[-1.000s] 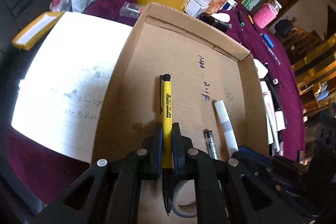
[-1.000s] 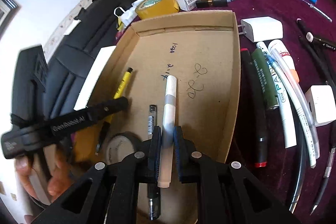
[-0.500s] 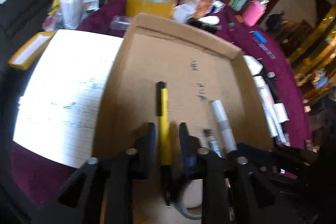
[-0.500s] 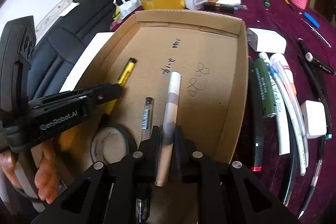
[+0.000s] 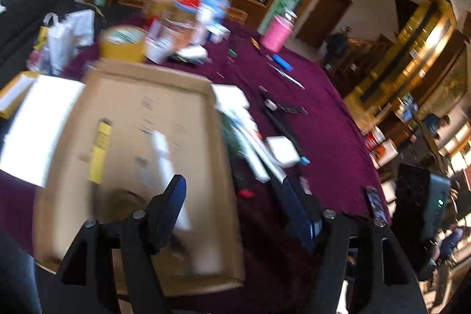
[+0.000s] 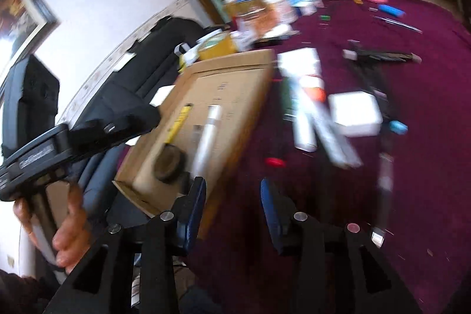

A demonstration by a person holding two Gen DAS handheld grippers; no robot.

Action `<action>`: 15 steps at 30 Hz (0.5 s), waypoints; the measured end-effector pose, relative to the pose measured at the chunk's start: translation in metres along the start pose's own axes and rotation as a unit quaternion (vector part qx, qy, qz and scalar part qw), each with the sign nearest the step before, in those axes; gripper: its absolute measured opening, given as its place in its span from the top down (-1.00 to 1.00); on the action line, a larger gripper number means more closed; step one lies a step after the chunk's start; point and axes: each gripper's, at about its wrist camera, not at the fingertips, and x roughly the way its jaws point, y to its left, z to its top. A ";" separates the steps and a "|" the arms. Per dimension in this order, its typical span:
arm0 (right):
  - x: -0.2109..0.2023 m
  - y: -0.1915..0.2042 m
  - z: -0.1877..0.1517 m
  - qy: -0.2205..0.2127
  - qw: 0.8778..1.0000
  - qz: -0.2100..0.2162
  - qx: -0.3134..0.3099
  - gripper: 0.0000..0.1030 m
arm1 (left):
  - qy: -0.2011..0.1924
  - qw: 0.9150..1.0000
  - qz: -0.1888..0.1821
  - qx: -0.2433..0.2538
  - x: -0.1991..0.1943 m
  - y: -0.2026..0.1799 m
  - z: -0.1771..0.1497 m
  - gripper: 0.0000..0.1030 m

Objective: Organize rigid objects
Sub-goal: 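Grasp a black clear-barrel pen with the right tool while the left tool grasps a black marker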

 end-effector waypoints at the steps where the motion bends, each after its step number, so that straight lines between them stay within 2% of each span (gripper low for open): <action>1: -0.005 -0.011 -0.002 -0.003 1.000 -0.003 0.013 0.20 | 0.006 1.000 0.001 0.003 0.004 -0.008 -0.003 -0.30; 4: -0.020 -0.040 -0.009 -0.007 0.999 -0.016 0.049 0.20 | 0.026 0.999 0.006 0.021 0.019 -0.035 -0.013 -0.30; 7: -0.031 -0.063 -0.011 -0.007 0.996 -0.046 0.070 0.21 | 0.036 0.999 0.015 0.035 0.025 -0.053 -0.022 -0.30; 15: -0.025 -0.091 -0.002 0.010 0.993 -0.084 0.078 0.53 | 0.051 0.996 0.032 0.062 0.032 -0.078 -0.034 -0.30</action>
